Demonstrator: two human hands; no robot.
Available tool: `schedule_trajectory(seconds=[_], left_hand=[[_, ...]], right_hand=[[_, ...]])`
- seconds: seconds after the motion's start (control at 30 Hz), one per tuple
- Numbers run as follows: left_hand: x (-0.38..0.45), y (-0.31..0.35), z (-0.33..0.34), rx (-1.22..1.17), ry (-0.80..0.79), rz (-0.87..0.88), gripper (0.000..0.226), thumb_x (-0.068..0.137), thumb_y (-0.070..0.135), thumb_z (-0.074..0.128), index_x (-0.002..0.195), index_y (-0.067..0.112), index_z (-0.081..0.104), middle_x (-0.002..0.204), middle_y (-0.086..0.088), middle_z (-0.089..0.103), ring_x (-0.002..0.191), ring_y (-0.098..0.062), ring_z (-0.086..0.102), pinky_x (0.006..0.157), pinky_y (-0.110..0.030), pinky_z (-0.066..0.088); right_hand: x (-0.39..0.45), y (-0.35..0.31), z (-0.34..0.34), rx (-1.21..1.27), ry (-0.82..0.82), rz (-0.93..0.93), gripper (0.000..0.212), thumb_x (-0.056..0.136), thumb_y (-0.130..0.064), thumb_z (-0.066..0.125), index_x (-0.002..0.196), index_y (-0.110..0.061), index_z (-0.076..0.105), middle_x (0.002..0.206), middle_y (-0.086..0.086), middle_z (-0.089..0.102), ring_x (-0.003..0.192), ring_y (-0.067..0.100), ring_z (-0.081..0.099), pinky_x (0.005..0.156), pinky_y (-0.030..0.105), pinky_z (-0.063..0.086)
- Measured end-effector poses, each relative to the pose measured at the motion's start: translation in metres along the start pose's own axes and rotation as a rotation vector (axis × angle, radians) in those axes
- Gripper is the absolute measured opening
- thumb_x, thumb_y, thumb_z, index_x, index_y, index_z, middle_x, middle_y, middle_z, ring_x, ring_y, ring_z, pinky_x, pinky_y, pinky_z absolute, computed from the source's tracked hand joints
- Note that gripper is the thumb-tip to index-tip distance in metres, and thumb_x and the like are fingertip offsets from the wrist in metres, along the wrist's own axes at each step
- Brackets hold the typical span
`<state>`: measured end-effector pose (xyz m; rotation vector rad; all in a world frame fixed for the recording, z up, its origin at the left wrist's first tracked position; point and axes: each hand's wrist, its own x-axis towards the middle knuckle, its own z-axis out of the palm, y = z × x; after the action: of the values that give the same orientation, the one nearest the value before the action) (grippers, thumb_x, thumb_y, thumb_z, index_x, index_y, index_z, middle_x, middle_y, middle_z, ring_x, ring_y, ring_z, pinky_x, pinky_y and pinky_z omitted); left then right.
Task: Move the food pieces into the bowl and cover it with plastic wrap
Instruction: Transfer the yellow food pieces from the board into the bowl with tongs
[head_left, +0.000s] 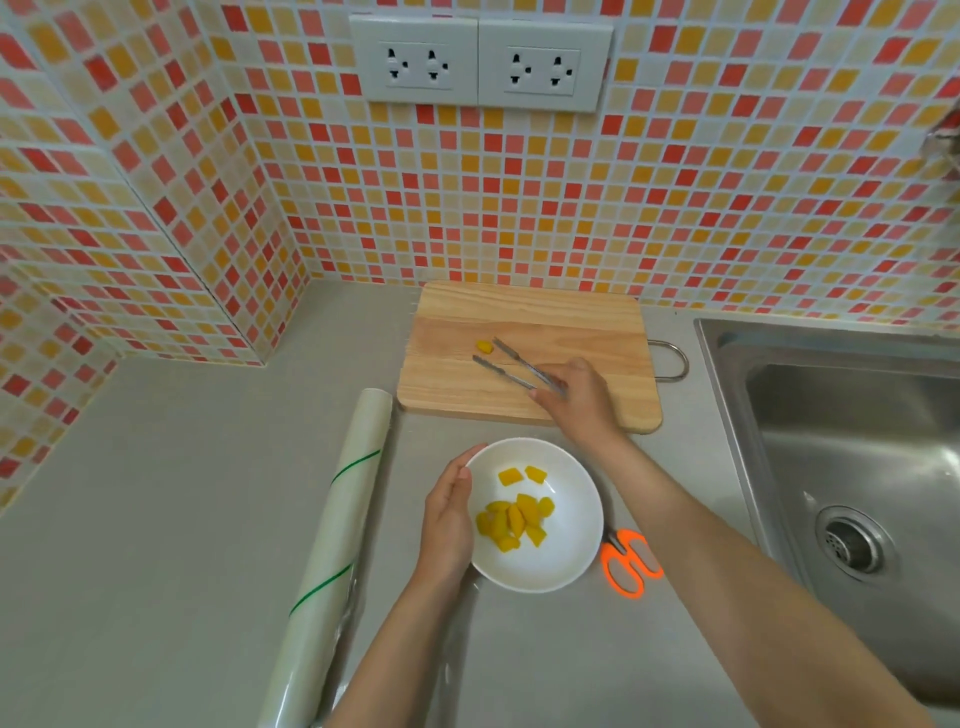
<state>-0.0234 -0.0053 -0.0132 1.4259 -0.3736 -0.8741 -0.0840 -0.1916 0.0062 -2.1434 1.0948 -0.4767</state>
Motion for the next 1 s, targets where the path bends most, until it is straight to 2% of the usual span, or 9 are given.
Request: schedule_trajectory(seconds=[0.1,0.2,0.27,0.4,0.57,0.73,0.77,0.87,1.0], left_hand=[[-0.001,0.001,0.0,0.017,-0.006,-0.004,0.032,0.1,0.011,0.033,0.108,0.017,0.064,0.103,0.003,0.069,0.088,0.001,0.066,0.071,-0.01,0.049],[0.0,0.001,-0.001,0.026,-0.006,-0.014,0.033,0.1,0.012,0.033,0.108,0.02,0.064,0.104,0.004,0.069,0.091,0.0,0.065,0.074,-0.011,0.049],[0.0,0.001,-0.001,0.036,-0.006,-0.015,0.033,0.1,0.013,0.033,0.109,0.019,0.064,0.106,0.003,0.069,0.093,-0.002,0.065,0.077,-0.013,0.049],[0.0,0.001,-0.001,0.046,-0.004,-0.008,0.032,0.1,0.012,0.034,0.109,0.019,0.064,0.107,0.003,0.069,0.095,-0.004,0.065,0.079,-0.015,0.05],[-0.002,0.002,-0.001,0.043,-0.008,-0.004,0.033,0.1,0.013,0.033,0.11,0.019,0.065,0.107,0.001,0.069,0.094,-0.004,0.065,0.075,-0.013,0.05],[-0.001,0.001,0.001,0.021,0.003,-0.002,0.033,0.1,0.011,0.033,0.111,0.015,0.063,0.106,0.0,0.068,0.09,-0.003,0.065,0.073,-0.012,0.05],[-0.002,0.001,0.001,0.016,0.004,-0.001,0.033,0.1,0.011,0.033,0.111,0.015,0.063,0.104,0.002,0.068,0.088,0.0,0.066,0.071,-0.011,0.05],[-0.002,0.001,0.002,0.002,0.008,0.003,0.034,0.1,0.01,0.032,0.112,0.012,0.063,0.099,0.007,0.069,0.081,0.006,0.066,0.065,-0.008,0.049],[-0.002,0.001,0.002,0.01,0.015,0.004,0.033,0.1,0.011,0.032,0.112,0.01,0.063,0.094,0.009,0.068,0.073,0.01,0.066,0.06,-0.006,0.048]], right_hand=[[0.025,-0.001,0.012,-0.049,0.007,0.004,0.027,0.082,-0.019,0.065,0.108,-0.013,0.068,0.086,0.007,0.047,0.092,0.028,0.054,0.064,0.023,0.027],[0.034,0.001,0.019,-0.058,0.037,0.048,0.031,0.083,-0.018,0.064,0.113,-0.014,0.067,0.094,0.016,0.054,0.096,0.031,0.055,0.07,0.024,0.032],[0.035,0.003,0.021,-0.068,0.039,0.05,0.029,0.083,-0.016,0.064,0.112,-0.013,0.068,0.098,0.019,0.058,0.095,0.032,0.056,0.067,0.022,0.03],[0.033,0.005,0.021,-0.055,0.056,0.022,0.024,0.082,-0.01,0.064,0.105,-0.01,0.071,0.093,0.02,0.061,0.089,0.032,0.057,0.061,0.019,0.025],[0.013,0.002,0.01,0.074,0.114,0.025,0.023,0.081,-0.007,0.065,0.103,-0.008,0.071,0.093,0.018,0.064,0.088,0.029,0.059,0.067,0.021,0.034],[-0.048,0.002,-0.016,0.224,0.139,-0.064,0.024,0.079,-0.005,0.067,0.103,-0.007,0.071,0.084,0.003,0.055,0.079,0.015,0.055,0.07,0.002,0.038],[-0.062,0.004,-0.022,0.205,0.119,-0.075,0.025,0.079,-0.005,0.068,0.103,-0.008,0.071,0.084,0.002,0.055,0.082,0.016,0.055,0.074,0.005,0.039],[-0.094,0.01,-0.037,0.0,0.038,-0.138,0.027,0.079,-0.012,0.069,0.106,-0.016,0.07,0.088,0.004,0.059,0.092,0.021,0.051,0.084,0.028,0.037],[-0.108,0.009,-0.048,-0.218,-0.034,-0.188,0.032,0.08,-0.017,0.067,0.112,-0.023,0.068,0.096,0.006,0.058,0.099,0.023,0.049,0.082,0.031,0.028]])
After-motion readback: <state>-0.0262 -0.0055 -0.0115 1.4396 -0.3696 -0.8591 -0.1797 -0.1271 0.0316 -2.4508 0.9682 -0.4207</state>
